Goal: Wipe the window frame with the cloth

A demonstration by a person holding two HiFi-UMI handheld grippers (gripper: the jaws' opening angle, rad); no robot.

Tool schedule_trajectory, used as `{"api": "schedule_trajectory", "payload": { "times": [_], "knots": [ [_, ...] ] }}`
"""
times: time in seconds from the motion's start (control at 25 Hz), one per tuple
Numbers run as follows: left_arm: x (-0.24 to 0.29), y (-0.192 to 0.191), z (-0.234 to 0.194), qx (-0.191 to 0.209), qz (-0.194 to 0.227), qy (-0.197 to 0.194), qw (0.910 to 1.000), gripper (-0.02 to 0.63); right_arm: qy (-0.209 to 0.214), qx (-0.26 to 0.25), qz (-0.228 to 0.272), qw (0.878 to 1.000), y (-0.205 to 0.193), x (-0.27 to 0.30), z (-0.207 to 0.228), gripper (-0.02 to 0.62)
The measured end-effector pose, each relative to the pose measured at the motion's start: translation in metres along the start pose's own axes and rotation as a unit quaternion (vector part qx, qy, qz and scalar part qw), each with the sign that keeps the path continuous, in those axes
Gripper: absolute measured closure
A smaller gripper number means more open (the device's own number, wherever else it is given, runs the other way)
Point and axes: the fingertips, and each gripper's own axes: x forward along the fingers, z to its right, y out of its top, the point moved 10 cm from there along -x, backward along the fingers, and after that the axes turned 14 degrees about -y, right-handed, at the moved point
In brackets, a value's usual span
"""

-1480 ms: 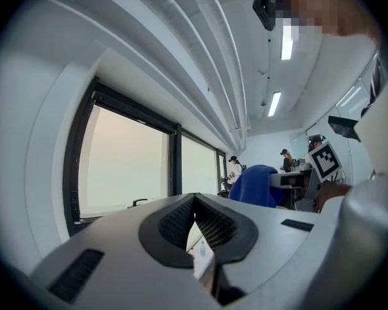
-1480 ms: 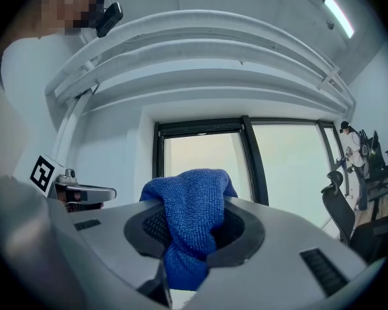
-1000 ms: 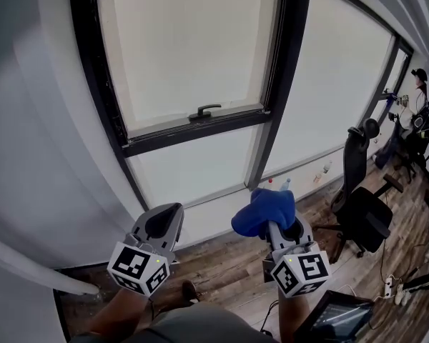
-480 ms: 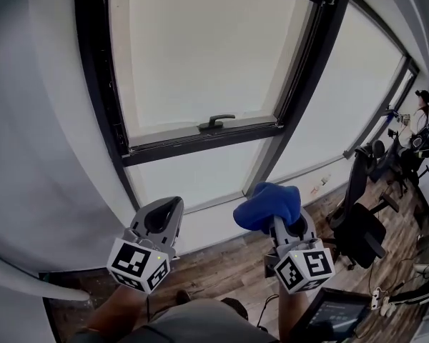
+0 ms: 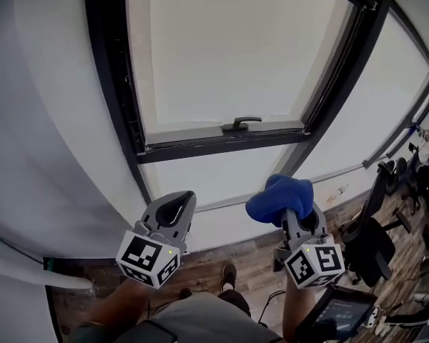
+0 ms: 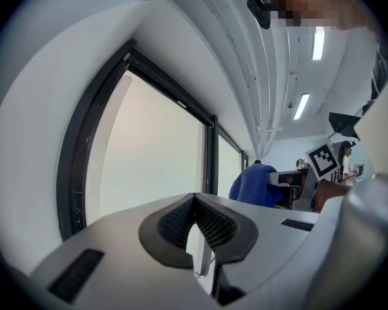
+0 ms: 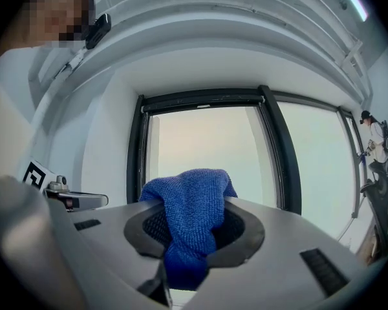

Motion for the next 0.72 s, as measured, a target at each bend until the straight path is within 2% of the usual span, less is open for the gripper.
{"api": "schedule_trajectory", "payload": {
  "times": [0.36, 0.72],
  "knots": [
    [0.046, 0.008, -0.034, 0.007, 0.004, 0.069, 0.9976, 0.598, 0.057, 0.015, 0.000, 0.998, 0.000, 0.091, 0.030, 0.476],
    [0.100, 0.011, -0.057, 0.007, 0.012, 0.147, 0.9890, 0.598, 0.129, 0.010, -0.001, 0.992, 0.011, 0.176, 0.070, 0.476]
  ]
}}
